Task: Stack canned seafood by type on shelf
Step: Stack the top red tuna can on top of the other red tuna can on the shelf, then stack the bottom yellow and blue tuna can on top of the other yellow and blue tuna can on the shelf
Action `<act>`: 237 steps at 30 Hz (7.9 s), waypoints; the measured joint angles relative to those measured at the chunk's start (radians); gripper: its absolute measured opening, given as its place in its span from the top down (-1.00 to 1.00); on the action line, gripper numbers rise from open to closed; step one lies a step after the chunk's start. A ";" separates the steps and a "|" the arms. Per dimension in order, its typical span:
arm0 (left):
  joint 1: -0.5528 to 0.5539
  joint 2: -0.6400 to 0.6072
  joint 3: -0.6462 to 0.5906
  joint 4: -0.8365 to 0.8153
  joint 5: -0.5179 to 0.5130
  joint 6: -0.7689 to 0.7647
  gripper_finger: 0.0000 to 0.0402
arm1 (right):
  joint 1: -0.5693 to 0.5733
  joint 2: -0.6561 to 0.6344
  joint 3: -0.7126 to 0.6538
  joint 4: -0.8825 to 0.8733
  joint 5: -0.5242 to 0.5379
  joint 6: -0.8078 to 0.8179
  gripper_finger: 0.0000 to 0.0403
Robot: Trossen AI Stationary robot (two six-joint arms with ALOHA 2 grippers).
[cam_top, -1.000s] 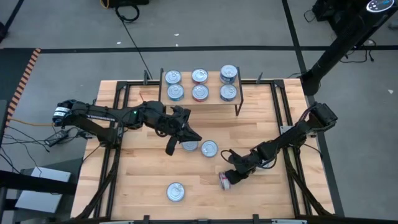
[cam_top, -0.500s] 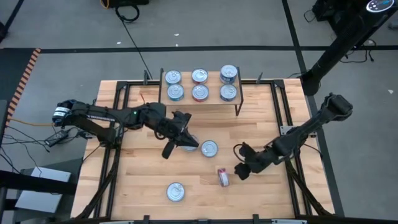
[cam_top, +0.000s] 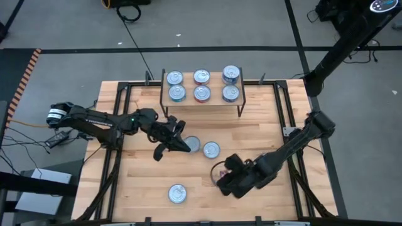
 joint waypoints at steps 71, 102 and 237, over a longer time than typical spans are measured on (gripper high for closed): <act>0.140 -0.103 -0.030 0.123 0.112 -0.025 0.99 | -0.150 0.181 0.242 -0.335 -0.203 -0.158 0.27; 0.290 -0.111 -0.031 0.086 -0.303 -0.055 0.99 | -0.985 -0.055 0.243 0.279 -0.029 -2.301 0.27; 0.378 -0.111 -0.031 -0.038 0.183 0.026 0.99 | -0.620 -0.645 -0.436 0.066 -0.418 -1.302 1.00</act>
